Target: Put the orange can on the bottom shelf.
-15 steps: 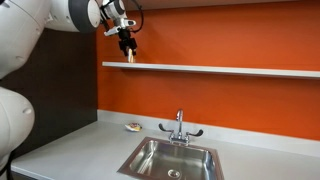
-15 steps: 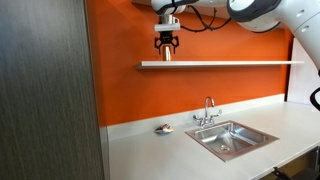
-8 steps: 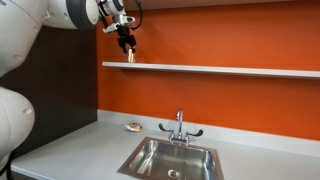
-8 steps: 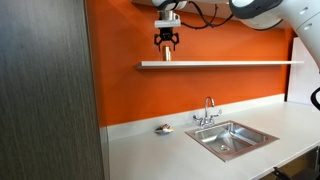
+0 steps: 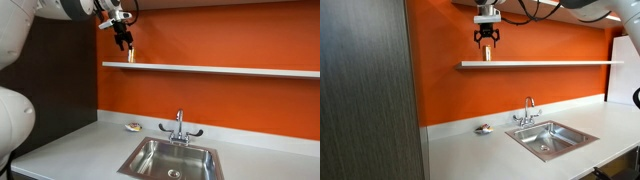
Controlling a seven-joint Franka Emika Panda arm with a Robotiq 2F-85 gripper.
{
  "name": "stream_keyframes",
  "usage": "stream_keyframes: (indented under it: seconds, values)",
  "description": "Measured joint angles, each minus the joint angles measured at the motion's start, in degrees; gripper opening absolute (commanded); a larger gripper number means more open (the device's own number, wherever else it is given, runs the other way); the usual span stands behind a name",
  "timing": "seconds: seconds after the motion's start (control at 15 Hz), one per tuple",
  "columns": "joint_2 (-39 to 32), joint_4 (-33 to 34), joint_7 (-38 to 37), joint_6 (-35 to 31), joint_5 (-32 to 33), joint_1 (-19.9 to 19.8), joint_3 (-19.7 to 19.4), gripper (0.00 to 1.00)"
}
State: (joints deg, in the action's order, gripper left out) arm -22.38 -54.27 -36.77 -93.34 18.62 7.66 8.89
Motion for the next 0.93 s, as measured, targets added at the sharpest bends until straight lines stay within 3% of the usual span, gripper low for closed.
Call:
stream_keyframes:
  seconds: [0.47, 0.93]
  values:
    - [8.3, -10.6, -3.1, 0.0, -1.5, -0.1, 0.0, 1.0]
    - [19.6, -25.5, -3.6, 0.0, -4.3, -0.1, 0.0, 1.0]
